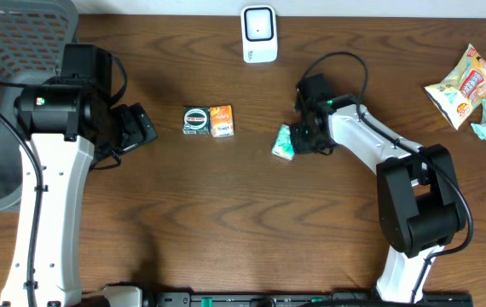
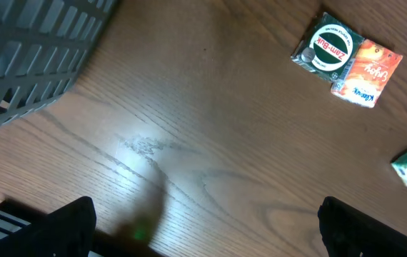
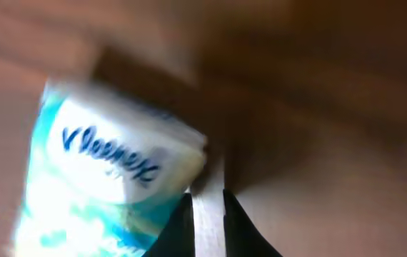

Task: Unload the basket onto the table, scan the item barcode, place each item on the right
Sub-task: 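Grasp the Kleenex tissue pack with the right gripper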

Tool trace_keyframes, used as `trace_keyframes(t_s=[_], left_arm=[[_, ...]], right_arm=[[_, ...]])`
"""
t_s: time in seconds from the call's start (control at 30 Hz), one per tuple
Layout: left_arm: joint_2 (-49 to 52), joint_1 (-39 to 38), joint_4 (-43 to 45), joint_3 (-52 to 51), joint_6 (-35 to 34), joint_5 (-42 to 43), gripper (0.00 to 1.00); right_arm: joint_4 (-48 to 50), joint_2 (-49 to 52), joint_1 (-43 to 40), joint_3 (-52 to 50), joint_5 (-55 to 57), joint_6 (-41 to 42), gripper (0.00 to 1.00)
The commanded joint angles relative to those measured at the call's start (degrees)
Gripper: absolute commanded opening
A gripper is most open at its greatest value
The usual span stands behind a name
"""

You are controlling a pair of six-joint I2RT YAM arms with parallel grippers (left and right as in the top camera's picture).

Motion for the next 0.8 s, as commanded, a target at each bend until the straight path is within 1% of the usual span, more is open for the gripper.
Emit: trace_keyframes(t_s=[0.0,0.1,0.3,0.4,0.43,0.5,0.53,0.57,0.67,0.73,0.77], left_arm=[[0.31,0.02,-0.35,0.07,-0.52,-0.35,0.97],[0.31,0.04,-0.35,0.07,-0.52,-0.35,0.98],[0.31,0.04,-0.35,0.07,-0.52,-0.35,0.98],[0.31,0.02,-0.35,0.07,-0.52,-0.35,0.98],[0.31,0.02,-0.35,0.07,-0.52,-0.35,0.98],[0.31,0.02,-0.35,0.07,-0.52,-0.35,0.98],[0.31,0.02,-0.35,0.07,-0.52,-0.35,0.98],[0.31,0.04,-0.35,0.07,-0.52,-0.35,0.98],[0.31,0.02,-0.35,0.07,-0.52,-0.35,0.98],[0.31,0.04,-0.35,0.07,-0.52,-0.35,0.98],[0.31,0.04,-0.35,0.07,-0.52,-0.35,0.97]], right_arm=[[3.61,0.52,-0.26,1.46,-0.76,-0.17,0.11],[1.99,0.52,-0.24,4.50,-2.01,-0.15,0.11],[-9.42,0.52,-0.24,11.89,-2.82,-0.15,0.24],[-12.83,0.52,-0.22,13.51,-7.80,-0.15,0.30],[-13.22,0.52,-0.22,13.49,-9.46,-0.15,0.35],[-13.70,0.66,-0.24,13.27,-8.85,-0.15,0.43],[-13.44,0.70,-0.26,12.74,-7.82,0.68,0.55],[-13.00,0.72,-0.42,12.41,-7.74,1.42,0.63],[-11.69,0.94,-0.46,11.67,-7.98,3.63,0.79],[-11.34,0.94,-0.39,11.43,-7.98,4.46,0.88],[-11.34,0.94,-0.35,11.43,-7.98,4.74,0.91]])
